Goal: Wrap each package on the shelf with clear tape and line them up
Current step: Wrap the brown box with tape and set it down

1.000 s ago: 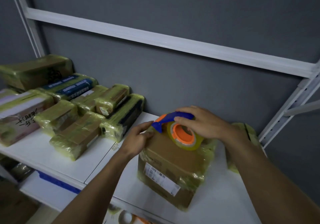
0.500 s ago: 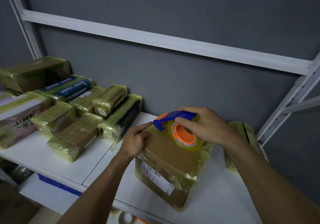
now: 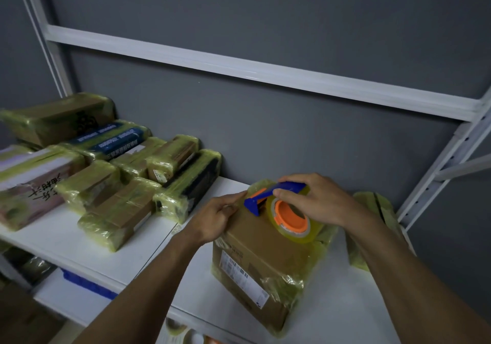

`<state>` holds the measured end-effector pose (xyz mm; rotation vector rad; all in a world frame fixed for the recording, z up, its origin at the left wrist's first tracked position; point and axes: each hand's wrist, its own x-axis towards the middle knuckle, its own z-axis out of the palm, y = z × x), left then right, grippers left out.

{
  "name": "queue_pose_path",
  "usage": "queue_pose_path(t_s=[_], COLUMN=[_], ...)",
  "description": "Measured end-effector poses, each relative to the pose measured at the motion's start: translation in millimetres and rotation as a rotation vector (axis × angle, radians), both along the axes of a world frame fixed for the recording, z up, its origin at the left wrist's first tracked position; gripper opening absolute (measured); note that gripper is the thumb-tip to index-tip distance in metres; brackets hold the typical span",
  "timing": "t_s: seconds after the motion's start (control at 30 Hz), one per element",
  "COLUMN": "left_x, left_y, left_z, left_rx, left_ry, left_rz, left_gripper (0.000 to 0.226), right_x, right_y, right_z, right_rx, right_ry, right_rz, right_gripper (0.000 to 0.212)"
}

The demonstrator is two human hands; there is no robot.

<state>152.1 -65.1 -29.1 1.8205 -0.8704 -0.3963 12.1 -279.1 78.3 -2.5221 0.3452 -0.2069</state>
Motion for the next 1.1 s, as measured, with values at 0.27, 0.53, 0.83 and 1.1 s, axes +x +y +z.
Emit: queue_pose_path(t_s=[0.27,0.53,0.83,1.1], left_x=[9,8,15,28], left_y=[5,0,-2,-5], left_z=[13,8,16,31], left_rx=[0.325,0.461,0.560,0.608], left_ry=[-0.555,-0.658,-0.691,-0.815], left_rz=[-0.035,0.160,0.167,0.026], left_gripper=[0.065,0.056,0.059,0.064], right_x=[1,-17,-38,-13], right_y=[1,-3,-13,1], right_z=[-6,3,15,3], right_rx=[0.014,0.043,-0.037,-0.053], right_ry=[0.000,-0.030,-0.061,0.014], right_rz=[-0.019,-0.035,-0.075,-0.047], right_gripper=[0.054,0.049,0.036,0.040])
